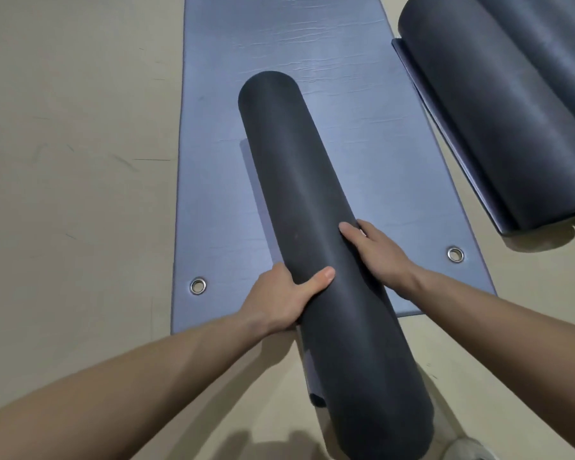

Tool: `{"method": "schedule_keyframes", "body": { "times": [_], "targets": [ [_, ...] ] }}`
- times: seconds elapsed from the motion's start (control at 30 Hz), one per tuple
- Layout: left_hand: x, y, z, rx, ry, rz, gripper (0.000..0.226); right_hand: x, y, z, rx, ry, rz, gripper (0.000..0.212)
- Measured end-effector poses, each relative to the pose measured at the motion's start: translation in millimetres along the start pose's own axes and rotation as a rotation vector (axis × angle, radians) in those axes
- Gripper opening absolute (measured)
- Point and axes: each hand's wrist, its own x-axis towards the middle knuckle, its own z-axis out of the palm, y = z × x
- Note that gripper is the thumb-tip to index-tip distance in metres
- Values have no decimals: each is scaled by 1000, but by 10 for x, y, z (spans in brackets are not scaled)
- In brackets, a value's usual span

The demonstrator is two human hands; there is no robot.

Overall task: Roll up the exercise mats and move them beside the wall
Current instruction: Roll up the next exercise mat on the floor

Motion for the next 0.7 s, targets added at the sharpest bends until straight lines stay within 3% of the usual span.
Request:
{"method": "schedule_keyframes", "body": {
  "times": [0.13, 0.23, 0.37, 0.53, 0.6, 0.7],
  "targets": [
    [79, 17, 15, 31, -1, 32, 95, 97, 51, -87, 87, -110, 6, 86],
    [113, 83, 39, 11, -15, 5, 88, 149, -1, -60, 33, -44, -3, 101],
    [306, 346, 179, -44, -35, -9, 84, 209, -95, -265, 28, 60, -13, 89],
    [585, 637, 308, -56, 16, 15, 85, 278, -71, -651, 10, 71, -50, 67],
    [616, 665, 360, -129, 20, 11, 96, 132, 87, -747, 37, 37, -55, 54],
    [612, 718, 452, -148, 80, 33, 94, -129, 411, -844, 100, -50, 20, 65]
  ]
}}
